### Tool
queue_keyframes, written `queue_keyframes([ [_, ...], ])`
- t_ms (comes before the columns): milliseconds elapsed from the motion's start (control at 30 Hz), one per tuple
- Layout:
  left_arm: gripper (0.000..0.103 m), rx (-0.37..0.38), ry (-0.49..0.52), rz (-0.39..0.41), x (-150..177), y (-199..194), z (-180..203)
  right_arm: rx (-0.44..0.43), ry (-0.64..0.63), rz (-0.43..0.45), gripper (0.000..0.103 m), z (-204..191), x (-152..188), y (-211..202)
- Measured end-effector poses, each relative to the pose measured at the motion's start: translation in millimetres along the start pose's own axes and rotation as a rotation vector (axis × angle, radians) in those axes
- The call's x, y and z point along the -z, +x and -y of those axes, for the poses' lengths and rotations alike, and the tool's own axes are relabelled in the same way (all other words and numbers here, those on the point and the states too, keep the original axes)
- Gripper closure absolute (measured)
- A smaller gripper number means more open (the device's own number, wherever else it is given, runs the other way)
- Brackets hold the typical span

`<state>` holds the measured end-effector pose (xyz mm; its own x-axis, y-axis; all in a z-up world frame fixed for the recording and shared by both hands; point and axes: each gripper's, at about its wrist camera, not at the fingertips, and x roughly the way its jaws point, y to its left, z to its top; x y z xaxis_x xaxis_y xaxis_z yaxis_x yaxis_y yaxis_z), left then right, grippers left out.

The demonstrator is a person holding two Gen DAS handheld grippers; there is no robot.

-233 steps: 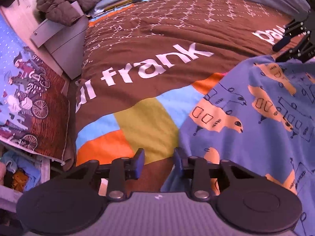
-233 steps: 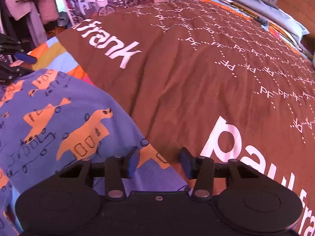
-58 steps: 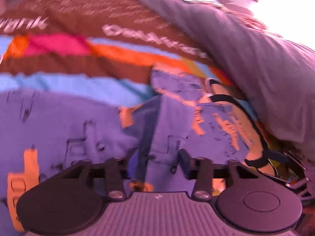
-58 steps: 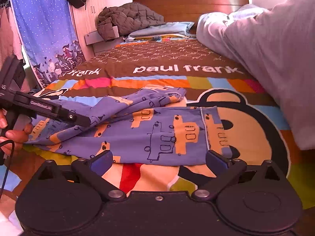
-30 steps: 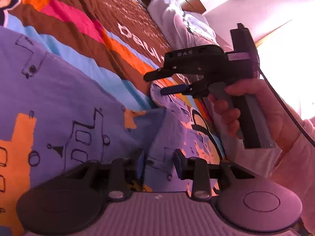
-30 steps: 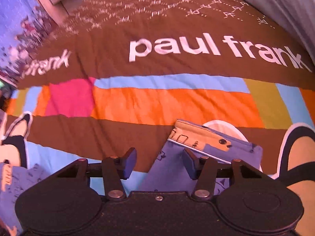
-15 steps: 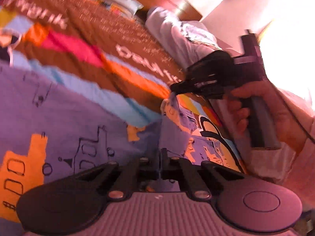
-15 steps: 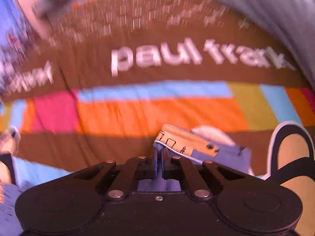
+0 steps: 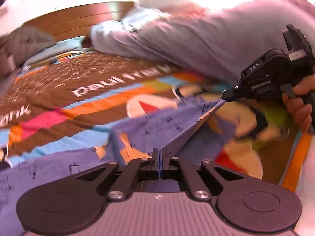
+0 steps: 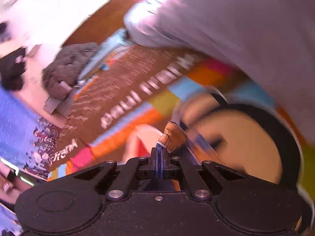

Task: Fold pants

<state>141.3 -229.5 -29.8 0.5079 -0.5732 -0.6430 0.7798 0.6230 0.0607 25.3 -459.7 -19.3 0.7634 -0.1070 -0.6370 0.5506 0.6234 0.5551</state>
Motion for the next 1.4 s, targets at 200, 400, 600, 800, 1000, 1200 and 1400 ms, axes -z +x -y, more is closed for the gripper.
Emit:
queue_keyframes([
  [200, 0.095, 0.08, 0.071, -0.101, 0.6, 7.0, 8.3, -0.001, 0.114, -0.034, 0.096, 45.9, 33.0, 13.1],
  [400, 0.023, 0.091, 0.02, -0.059, -46.8, 23.7, -12.2, -0.05, 0.054, -0.045, 0.077, 52.7, 35.6, 16.4],
  [600, 0.014, 0.146, -0.008, -0.084, -109.0, 95.4, 3.3, -0.051, -0.054, 0.004, 0.068, 47.8, 30.2, 15.4],
  [800, 0.029, 0.127, 0.093, -0.258, -136.0, 182.0, 26.3, -0.055, -0.04, 0.013, 0.077, 55.5, 25.7, 22.3],
  [1000, 0.08, 0.174, 0.177, -0.319, -138.2, 203.6, 51.0, -0.1, -0.026, 0.029, 0.094, 56.1, 21.4, 19.4],
  [1200, 0.095, 0.116, 0.204, -0.288, -146.2, 196.9, 69.7, -0.077, -0.048, 0.051, 0.098, 57.3, 25.0, 11.6],
  [1400, 0.095, 0.066, 0.273, -0.301, -149.8, 206.8, 95.5, -0.086, 0.006, 0.066, 0.098, 70.8, 26.0, 2.1],
])
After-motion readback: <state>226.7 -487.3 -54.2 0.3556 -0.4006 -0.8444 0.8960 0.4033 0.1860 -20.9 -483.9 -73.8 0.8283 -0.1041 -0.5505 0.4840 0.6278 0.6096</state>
